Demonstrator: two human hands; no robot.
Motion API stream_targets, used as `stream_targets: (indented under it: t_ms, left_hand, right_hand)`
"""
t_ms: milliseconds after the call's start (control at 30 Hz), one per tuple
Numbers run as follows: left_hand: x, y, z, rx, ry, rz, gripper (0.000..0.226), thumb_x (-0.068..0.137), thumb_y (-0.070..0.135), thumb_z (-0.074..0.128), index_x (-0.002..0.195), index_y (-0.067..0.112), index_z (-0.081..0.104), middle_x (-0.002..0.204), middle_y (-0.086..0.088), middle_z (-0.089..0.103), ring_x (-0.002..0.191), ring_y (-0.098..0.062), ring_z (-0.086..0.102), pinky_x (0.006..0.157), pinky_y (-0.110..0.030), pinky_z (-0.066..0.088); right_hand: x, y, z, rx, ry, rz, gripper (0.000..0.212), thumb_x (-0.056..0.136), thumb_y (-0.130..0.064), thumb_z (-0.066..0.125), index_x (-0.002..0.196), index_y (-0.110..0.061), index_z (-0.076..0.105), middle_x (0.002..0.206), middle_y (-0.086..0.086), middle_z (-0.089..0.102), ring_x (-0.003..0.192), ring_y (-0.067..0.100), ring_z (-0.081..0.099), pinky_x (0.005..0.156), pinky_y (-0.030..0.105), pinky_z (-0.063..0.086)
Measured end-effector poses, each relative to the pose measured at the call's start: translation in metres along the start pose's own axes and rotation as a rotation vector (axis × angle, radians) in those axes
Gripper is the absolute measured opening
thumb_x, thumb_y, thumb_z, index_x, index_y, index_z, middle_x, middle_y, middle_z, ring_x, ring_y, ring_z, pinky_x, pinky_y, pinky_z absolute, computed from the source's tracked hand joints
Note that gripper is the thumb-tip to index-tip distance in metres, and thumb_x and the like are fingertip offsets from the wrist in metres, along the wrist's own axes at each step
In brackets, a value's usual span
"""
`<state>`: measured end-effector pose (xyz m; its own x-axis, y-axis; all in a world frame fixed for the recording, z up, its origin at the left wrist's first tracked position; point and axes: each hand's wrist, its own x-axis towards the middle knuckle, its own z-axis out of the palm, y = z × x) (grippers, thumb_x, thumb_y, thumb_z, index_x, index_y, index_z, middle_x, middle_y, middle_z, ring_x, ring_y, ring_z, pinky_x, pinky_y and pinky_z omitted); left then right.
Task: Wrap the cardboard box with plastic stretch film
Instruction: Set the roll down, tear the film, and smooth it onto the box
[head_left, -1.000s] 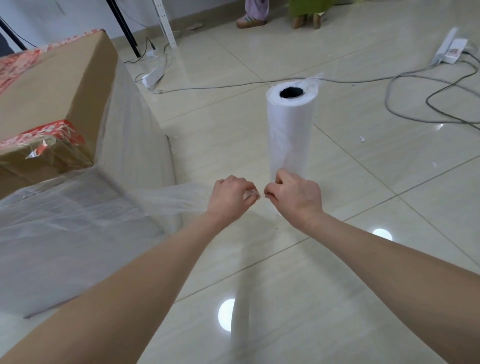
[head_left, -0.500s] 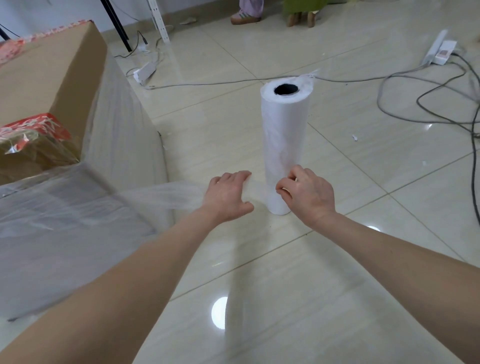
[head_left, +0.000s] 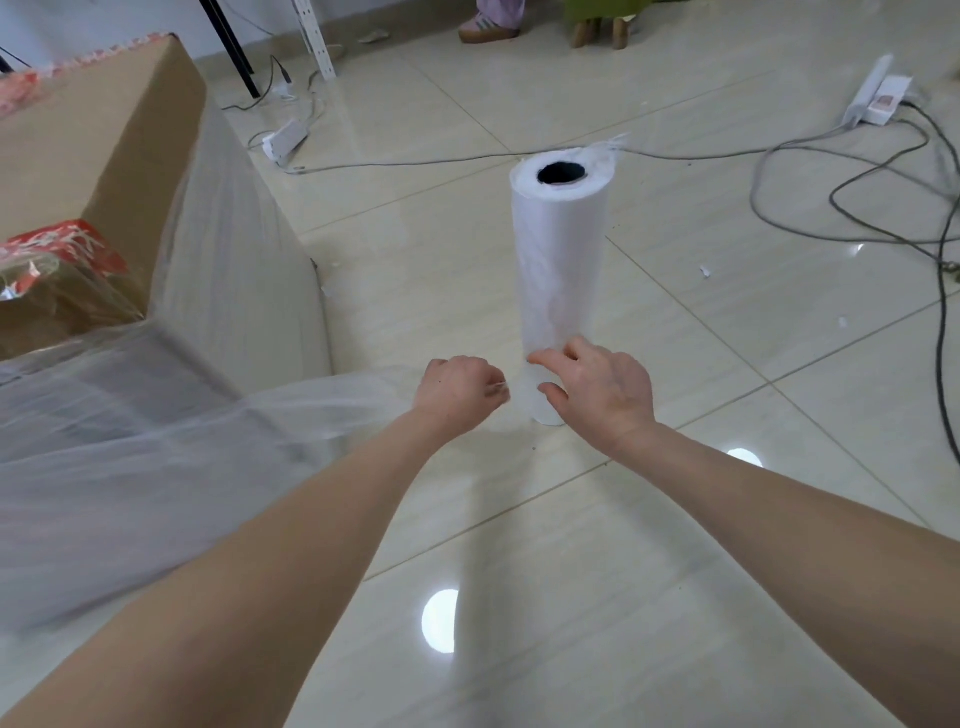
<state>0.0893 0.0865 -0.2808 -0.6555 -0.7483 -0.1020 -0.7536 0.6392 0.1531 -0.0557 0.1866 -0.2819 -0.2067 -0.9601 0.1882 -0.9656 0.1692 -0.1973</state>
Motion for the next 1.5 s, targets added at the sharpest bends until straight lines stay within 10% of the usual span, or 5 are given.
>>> stream_targets:
  t_ms: [133, 367, 867, 1267, 1500]
  left_hand:
    - [-0.002, -0.001, 0.000, 0.048, 0.056, 0.083, 0.026, 0.094, 0.033, 0.046, 0.092, 0.023, 0.070, 0.090, 0.000, 0.066, 0.090, -0.022, 0.057, 0.075, -0.028, 0.028]
    - [-0.002, -0.003, 0.003, 0.006, 0.127, 0.112, 0.027, 0.096, 0.038, 0.046, 0.102, 0.029, 0.071, 0.093, 0.004, 0.064, 0.093, -0.019, 0.056, 0.084, -0.029, 0.030]
    - [0.000, -0.020, 0.018, -0.424, 0.104, -0.302, 0.018, 0.088, 0.033, 0.054, 0.083, 0.030, 0.071, 0.098, 0.010, 0.068, 0.097, -0.015, 0.059, 0.077, -0.029, 0.046]
    - [-0.004, -0.046, 0.015, -0.365, -0.005, -0.220, 0.012, 0.086, 0.028, 0.057, 0.088, 0.029, 0.068, 0.086, 0.006, 0.072, 0.093, -0.018, 0.065, 0.084, -0.034, 0.051]
    - [0.002, -0.019, 0.020, 0.186, -0.044, -0.005, 0.083, 0.074, 0.043, 0.065, 0.145, 0.025, 0.026, 0.134, -0.002, 0.038, 0.124, -0.022, 0.040, 0.101, -0.036, 0.030]
  right_hand:
    - [0.007, -0.017, 0.006, -0.050, -0.172, -0.030, 0.049, 0.096, -0.042, 0.043, 0.140, -0.049, 0.023, 0.101, -0.004, 0.061, 0.090, 0.023, 0.063, 0.062, 0.028, 0.035]
    - [0.013, -0.022, 0.014, -0.108, -0.164, 0.032, 0.021, 0.098, -0.032, 0.045, 0.110, -0.033, 0.062, 0.103, -0.002, 0.055, 0.083, 0.024, 0.059, 0.058, 0.027, 0.031]
    - [-0.001, -0.005, 0.032, 0.118, 0.040, 0.237, 0.019, 0.092, -0.039, 0.053, 0.091, -0.034, 0.071, 0.100, -0.004, 0.054, 0.092, 0.019, 0.049, 0.063, 0.029, 0.033]
    - [0.003, -0.003, 0.029, 0.164, -0.003, 0.289, 0.018, 0.092, -0.035, 0.051, 0.092, -0.031, 0.069, 0.104, -0.003, 0.058, 0.095, 0.021, 0.052, 0.071, 0.034, 0.042]
    - [0.000, 0.004, 0.028, 0.120, 0.009, 0.257, 0.017, 0.093, -0.038, 0.052, 0.098, -0.031, 0.067, 0.106, -0.003, 0.056, 0.098, 0.020, 0.051, 0.075, 0.034, 0.042]
